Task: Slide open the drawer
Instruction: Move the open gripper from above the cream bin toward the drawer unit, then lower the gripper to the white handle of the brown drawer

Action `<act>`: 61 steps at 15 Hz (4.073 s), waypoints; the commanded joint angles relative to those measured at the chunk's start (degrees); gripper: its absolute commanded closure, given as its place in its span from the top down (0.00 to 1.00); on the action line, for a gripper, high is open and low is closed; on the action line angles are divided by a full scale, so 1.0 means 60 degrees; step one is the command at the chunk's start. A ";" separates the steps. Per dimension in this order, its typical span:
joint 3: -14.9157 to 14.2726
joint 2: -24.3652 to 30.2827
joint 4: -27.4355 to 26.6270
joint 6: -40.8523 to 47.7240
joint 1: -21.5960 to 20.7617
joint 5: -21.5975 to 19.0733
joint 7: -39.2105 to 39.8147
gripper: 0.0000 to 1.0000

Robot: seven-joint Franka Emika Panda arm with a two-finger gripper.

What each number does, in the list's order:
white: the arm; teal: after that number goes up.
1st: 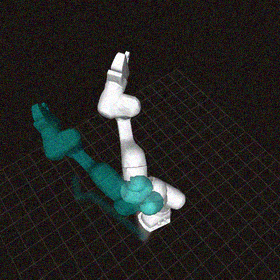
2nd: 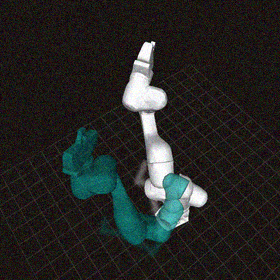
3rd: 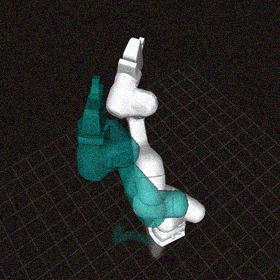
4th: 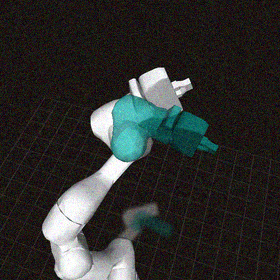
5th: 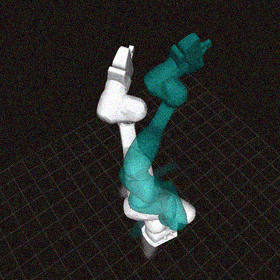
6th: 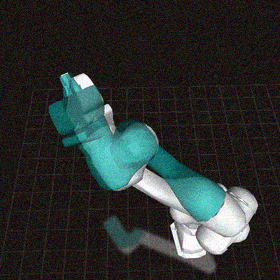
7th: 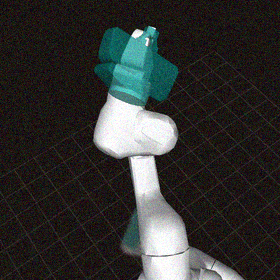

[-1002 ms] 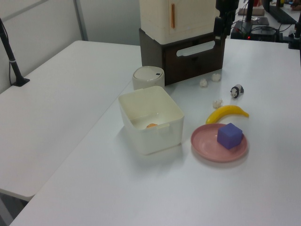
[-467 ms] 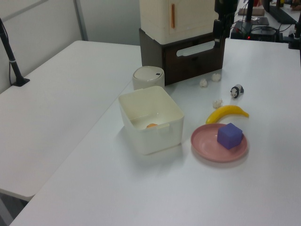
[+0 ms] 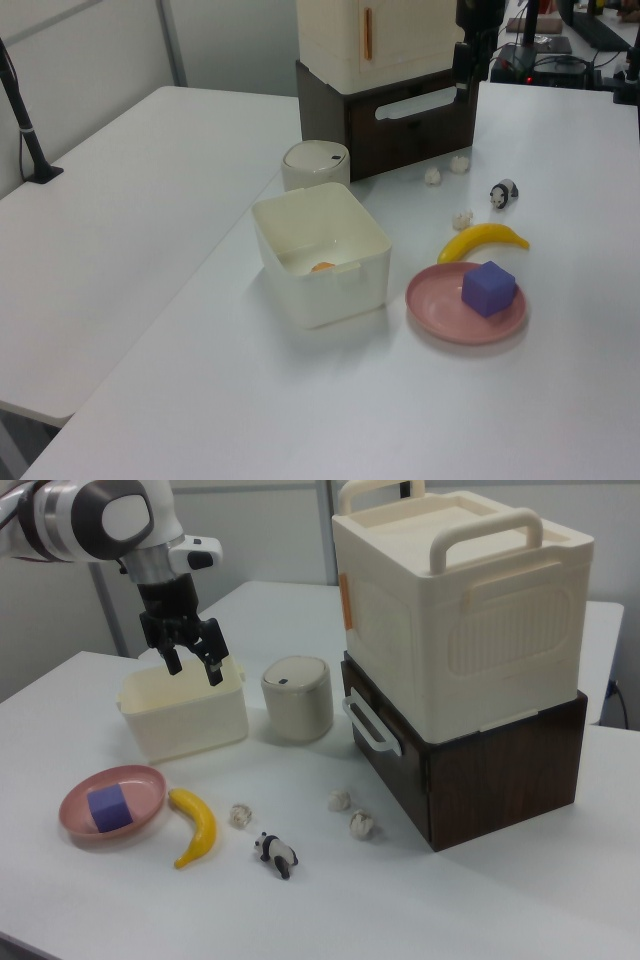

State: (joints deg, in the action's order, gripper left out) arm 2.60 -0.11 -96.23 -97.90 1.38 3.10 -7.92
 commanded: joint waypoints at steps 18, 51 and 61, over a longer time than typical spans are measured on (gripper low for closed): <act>0.0007 -0.0480 -0.0016 -0.0061 -0.0377 -0.0282 0.0074 1.00; -0.0389 -0.2179 0.0292 -0.1216 0.1220 0.3039 0.9299 1.00; -0.0389 -0.2721 0.0642 -0.2122 0.1410 0.3336 0.9918 1.00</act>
State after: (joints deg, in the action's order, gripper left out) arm 0.36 -15.42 -94.37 -106.73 9.04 23.18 50.88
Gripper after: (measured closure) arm 0.000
